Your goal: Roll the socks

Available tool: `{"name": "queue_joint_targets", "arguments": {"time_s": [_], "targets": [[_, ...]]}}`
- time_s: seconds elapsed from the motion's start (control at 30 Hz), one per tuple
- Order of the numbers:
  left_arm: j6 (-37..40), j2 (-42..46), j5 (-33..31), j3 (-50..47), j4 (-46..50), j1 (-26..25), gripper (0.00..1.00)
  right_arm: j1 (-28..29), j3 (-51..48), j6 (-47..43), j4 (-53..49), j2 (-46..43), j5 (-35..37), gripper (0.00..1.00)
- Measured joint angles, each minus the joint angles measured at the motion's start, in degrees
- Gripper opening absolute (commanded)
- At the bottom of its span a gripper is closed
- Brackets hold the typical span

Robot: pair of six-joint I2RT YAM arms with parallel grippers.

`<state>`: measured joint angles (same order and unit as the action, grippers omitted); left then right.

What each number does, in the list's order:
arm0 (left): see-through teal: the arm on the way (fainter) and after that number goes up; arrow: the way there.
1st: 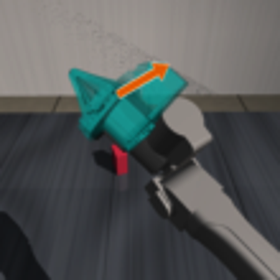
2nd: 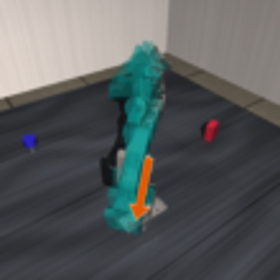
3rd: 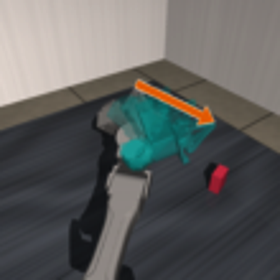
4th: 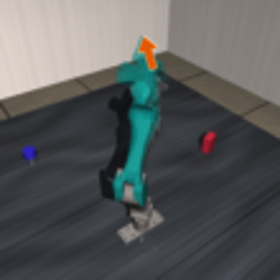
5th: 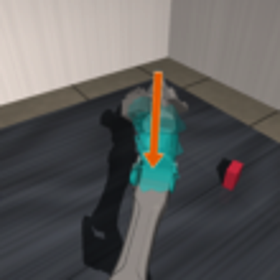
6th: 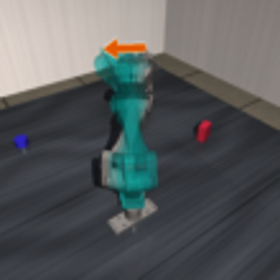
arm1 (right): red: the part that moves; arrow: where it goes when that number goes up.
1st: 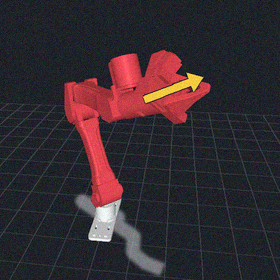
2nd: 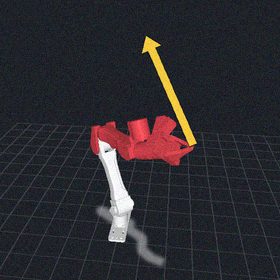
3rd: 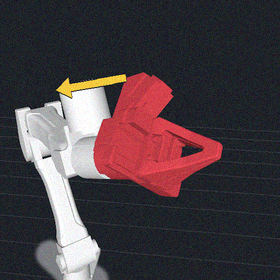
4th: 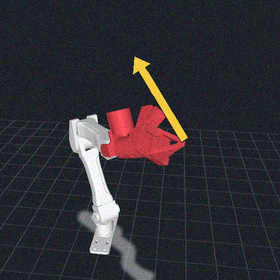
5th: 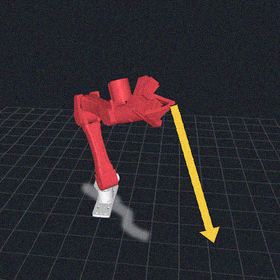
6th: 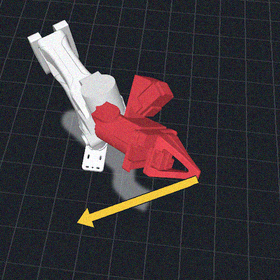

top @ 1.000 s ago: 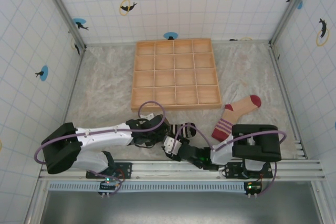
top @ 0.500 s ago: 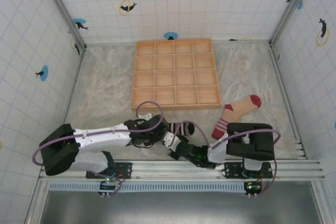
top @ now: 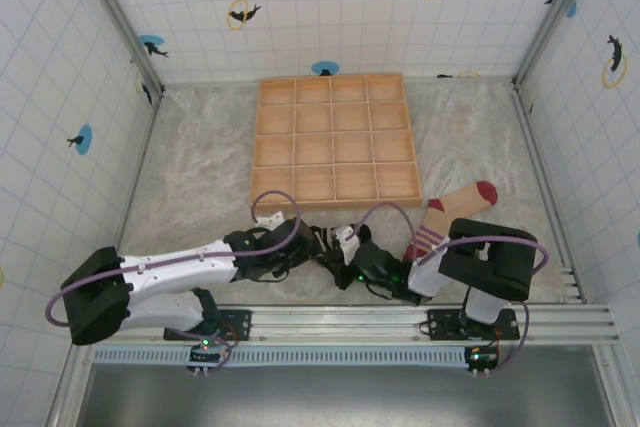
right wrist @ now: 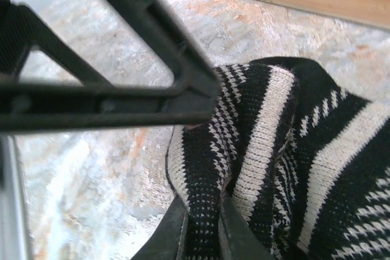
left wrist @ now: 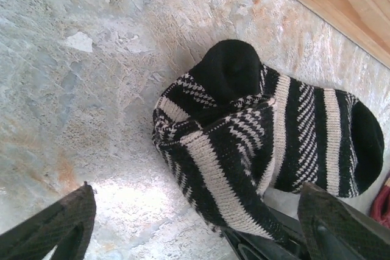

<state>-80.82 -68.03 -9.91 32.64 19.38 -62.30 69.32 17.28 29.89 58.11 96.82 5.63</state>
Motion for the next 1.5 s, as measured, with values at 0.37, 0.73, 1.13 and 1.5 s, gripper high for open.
{"name": "queue_joint_targets", "arguments": {"time_s": [0.37, 0.73, 1.13, 1.5], "targets": [[1.40, 0.48, -0.74, -4.17, -8.07, -0.66, 0.57, -7.89, -2.69, 24.94, 5.09, 0.87, -12.76, 0.00], [2.36, -3.26, -1.55, -5.09, -15.50, -0.66, 0.47, -8.96, -2.78, 37.62, 4.55, 0.90, -13.90, 0.00], [2.49, -10.16, -1.25, -4.66, -22.08, 0.13, 0.44, -9.81, -4.11, 41.79, 6.49, 1.18, -14.29, 0.00], [1.88, -13.40, -1.27, -0.44, -19.41, 0.87, 0.00, -10.78, -6.32, 40.57, 12.72, 2.01, -15.85, 0.44]]}}
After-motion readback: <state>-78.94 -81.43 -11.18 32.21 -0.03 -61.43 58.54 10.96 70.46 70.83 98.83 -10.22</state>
